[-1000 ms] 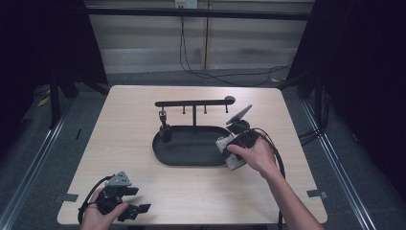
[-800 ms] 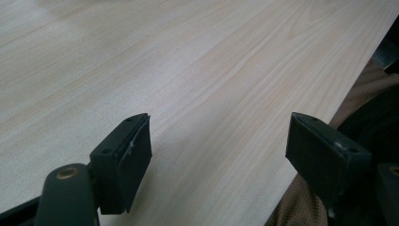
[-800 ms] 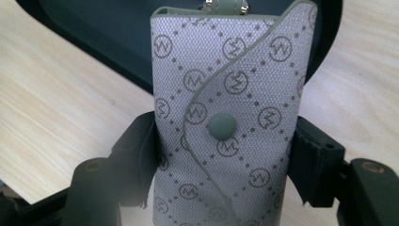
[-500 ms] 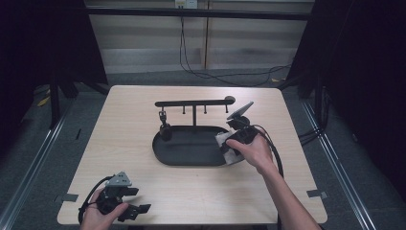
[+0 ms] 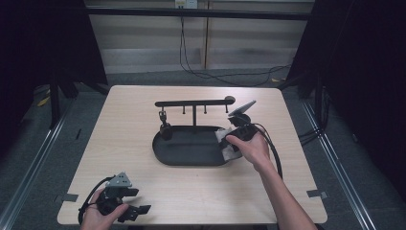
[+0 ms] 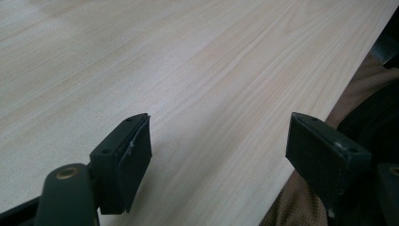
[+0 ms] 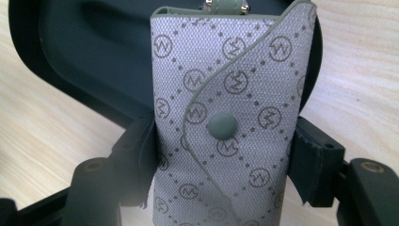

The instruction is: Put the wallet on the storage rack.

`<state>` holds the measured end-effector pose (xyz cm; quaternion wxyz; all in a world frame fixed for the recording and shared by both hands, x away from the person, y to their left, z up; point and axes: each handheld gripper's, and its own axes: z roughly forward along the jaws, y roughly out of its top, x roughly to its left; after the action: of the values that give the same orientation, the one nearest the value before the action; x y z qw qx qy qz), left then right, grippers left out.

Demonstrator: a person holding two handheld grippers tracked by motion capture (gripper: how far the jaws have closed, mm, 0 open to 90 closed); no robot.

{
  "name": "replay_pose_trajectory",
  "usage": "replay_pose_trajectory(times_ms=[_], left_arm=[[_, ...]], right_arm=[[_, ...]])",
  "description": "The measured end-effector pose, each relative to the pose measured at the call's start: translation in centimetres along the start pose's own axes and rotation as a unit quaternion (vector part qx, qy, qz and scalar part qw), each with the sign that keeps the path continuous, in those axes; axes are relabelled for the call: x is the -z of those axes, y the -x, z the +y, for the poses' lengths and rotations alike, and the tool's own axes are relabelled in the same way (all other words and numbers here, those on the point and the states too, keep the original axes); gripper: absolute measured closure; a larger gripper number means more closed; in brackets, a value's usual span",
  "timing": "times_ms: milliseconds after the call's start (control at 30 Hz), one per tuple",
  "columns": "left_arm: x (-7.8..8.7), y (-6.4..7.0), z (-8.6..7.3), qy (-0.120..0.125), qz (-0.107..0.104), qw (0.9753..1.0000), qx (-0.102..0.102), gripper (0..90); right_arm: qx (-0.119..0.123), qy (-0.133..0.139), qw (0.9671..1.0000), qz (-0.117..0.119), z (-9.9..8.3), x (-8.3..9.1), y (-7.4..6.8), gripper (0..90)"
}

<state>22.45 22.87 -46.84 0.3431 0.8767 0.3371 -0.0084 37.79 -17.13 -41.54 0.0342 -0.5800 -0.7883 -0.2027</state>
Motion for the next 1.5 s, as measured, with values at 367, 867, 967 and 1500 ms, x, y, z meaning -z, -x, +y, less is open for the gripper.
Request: replay_pose_trajectory(times_ms=[367, 867, 967, 1500], left_arm=[[0.0, 0.0, 0.0, 0.005, -0.012, 0.9999, 0.007, 22.7], [-0.1, -0.1, 0.0, 0.001, -0.013, 0.9999, 0.006, 22.7], [0.0, 0.0, 0.0, 0.001, -0.013, 0.9999, 0.006, 22.7], [0.0, 0.0, 0.0, -0.003, -0.007, 0.9999, 0.007, 22.8]], right_arm=[[-0.035, 0.032, 0.9987, 0.021, 0.4, -1.3, 0.8, 33.1], [-0.066, 0.069, 0.9945, 0.042, 0.8, -3.2, 1.8, 33.1], [-0.071, 0.069, 0.9942, 0.043, 0.9, -3.6, 1.7, 33.0], [-0.062, 0.063, 0.9957, 0.027, 0.9, -5.0, 1.2, 29.4]])
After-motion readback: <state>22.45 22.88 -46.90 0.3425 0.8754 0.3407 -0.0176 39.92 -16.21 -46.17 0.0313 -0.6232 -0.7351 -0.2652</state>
